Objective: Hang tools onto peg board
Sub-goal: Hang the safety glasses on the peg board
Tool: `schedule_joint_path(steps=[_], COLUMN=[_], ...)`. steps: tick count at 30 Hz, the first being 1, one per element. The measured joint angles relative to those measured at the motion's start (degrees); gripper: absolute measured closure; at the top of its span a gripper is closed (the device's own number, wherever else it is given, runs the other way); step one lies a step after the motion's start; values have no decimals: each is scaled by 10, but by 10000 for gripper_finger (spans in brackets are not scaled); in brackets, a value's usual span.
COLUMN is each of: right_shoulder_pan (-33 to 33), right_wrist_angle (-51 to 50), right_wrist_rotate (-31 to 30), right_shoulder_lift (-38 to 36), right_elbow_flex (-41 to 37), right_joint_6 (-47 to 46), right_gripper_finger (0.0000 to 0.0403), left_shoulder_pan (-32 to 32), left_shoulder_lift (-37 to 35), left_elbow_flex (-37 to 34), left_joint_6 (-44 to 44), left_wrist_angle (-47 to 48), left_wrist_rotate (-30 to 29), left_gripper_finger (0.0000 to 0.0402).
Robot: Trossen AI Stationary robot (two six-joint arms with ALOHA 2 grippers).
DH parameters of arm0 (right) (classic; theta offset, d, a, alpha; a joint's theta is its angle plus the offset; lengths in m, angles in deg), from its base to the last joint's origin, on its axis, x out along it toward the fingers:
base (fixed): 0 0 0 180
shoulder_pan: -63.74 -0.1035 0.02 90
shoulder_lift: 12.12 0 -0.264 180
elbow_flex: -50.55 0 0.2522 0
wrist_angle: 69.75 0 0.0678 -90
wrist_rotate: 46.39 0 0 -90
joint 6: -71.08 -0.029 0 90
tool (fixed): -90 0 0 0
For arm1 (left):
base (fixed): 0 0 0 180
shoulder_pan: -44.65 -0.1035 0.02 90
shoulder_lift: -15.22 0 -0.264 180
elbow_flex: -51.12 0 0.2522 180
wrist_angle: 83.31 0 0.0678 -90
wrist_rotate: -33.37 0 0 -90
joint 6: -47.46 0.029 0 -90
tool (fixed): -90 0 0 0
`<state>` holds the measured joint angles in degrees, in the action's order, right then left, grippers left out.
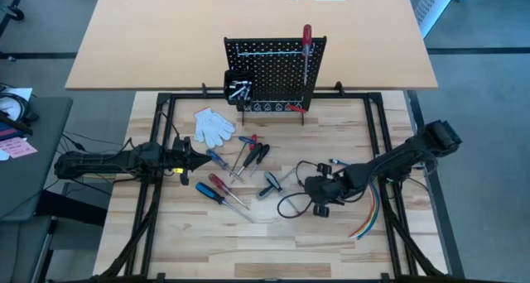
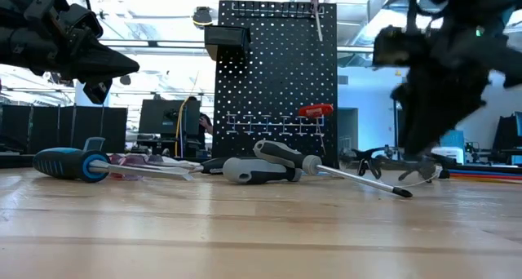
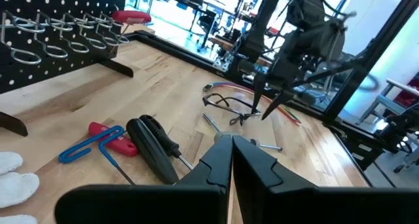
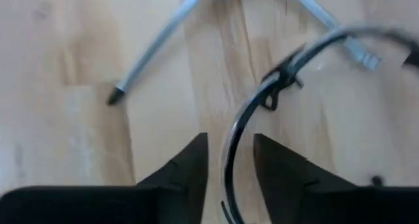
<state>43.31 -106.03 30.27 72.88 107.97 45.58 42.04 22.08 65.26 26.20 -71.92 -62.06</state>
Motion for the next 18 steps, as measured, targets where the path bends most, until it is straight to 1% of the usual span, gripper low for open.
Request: schedule_joint_path(steps=[4,7,9,13,16,18], right_shoulder_pan=[2,17,40,101,143,163], right_wrist_angle=[-3,-20,-55,-137,-171,-169], right_wrist_rotate=[-9,-55,-87,-120,-124,-124], right_shoulder_lift=[-65,-108,-125,-125,-102,-81], right_elbow_flex=[0,1,1,1,1,1], right_joint_6=[27,22,-7,-89,-135,-137], right_gripper_finger=[226,216,217,231,243,250], left_shoulder_pan=[0,0,0,0,14,36], left_shoulder_lift=[0,0,0,1,19,50], left_elbow_flex=[0,0,0,0,0,0], left_joint_6=[-6,-14,-11,29,77,110], left_wrist_angle=[0,1,4,-15,-64,-102], left_wrist_rotate=[4,31,40,28,58,62], left_gripper_finger=[392,392,392,392,397,400])
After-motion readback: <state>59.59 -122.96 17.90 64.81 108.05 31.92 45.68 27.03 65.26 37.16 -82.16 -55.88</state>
